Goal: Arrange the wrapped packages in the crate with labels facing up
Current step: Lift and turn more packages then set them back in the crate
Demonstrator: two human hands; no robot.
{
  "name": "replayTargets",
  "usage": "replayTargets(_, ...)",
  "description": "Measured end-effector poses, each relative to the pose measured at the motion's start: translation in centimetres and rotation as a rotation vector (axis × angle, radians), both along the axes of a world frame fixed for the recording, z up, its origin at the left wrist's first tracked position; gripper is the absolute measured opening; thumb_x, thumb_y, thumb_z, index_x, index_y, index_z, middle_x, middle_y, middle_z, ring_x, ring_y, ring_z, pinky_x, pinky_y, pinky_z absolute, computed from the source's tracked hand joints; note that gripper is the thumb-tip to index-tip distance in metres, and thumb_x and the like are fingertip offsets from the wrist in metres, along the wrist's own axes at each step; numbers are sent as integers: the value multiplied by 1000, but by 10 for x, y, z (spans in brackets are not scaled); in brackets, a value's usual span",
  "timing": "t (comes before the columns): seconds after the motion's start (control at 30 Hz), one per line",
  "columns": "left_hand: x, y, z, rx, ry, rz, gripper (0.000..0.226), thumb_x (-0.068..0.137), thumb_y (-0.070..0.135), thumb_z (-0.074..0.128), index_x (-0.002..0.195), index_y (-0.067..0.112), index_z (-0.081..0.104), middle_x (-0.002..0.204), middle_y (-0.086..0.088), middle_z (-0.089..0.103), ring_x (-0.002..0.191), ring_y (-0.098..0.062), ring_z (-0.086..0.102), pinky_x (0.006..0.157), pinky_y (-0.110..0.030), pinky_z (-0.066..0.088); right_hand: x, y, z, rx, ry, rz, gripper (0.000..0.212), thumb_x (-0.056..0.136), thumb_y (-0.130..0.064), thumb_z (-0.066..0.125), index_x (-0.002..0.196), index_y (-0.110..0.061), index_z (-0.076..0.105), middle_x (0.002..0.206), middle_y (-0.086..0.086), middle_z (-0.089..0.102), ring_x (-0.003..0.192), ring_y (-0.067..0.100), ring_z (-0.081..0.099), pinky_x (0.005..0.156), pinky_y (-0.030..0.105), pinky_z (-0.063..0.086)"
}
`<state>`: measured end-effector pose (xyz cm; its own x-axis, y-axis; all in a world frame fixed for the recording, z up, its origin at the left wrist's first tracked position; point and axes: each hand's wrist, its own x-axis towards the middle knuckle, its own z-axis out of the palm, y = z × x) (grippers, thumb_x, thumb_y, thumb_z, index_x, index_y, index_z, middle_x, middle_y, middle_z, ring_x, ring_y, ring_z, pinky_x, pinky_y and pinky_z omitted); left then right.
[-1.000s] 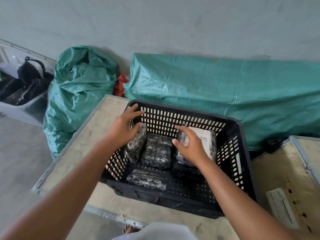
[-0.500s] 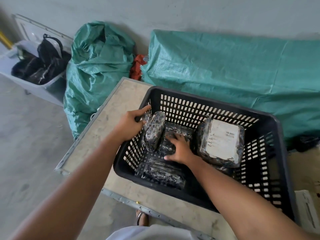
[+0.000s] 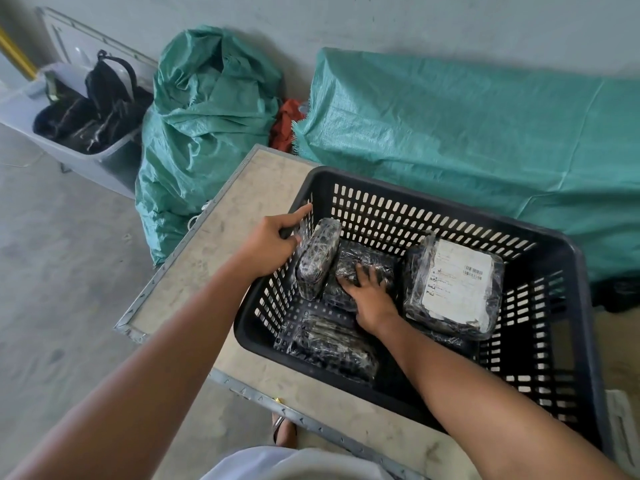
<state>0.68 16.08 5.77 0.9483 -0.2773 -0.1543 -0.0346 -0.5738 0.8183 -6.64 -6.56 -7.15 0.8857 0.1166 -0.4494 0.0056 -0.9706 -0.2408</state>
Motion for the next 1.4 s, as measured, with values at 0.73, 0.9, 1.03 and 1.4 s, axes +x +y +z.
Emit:
replayTargets(0.73, 2, 6, -6, -64, 24, 42, 62, 97, -1, 55, 142, 41, 56, 107, 17, 59, 36, -1, 38, 38, -19, 37, -7, -50, 100, 878, -208, -413, 34, 96, -17, 71, 123, -37, 74, 71, -16, 76, 40, 7, 31, 40, 14, 30)
replayTargets(0.9, -9, 9, -1, 158, -108, 27, 55, 96, 28, 68, 147, 41, 50, 128, -6, 69, 104, -13, 69, 90, -31, 55, -21, -65, 143, 936, -281, -447, 31, 91, -17, 75, 112, -39, 80, 88, -19, 80, 44, 13, 55, 47, 17, 51)
replayTargets(1.03, -24, -6, 24, 37, -341, -32, 44, 89, 33, 76, 131, 42, 66, 163, -2, 33, 154, -25, 20, 120, -49, 22, -25, -89, 187, 1023, -293, -433, 30, 78, -33, 78, 105, -46, 81, 97, 2, 82, 76, 54, 65, 83, 50, 62)
replayTargets(1.4, -40, -78, 96, -655, 53, -491, 31, 81, 9, 77, 106, 27, 81, 119, 0, 75, 118, -15, 67, 96, -31, 56, -29, -134, 272, 1310, -239, -362, 32, 73, -10, 74, 98, -26, 86, 96, 21, 75, 86, 29, 63, 78, 32, 53)
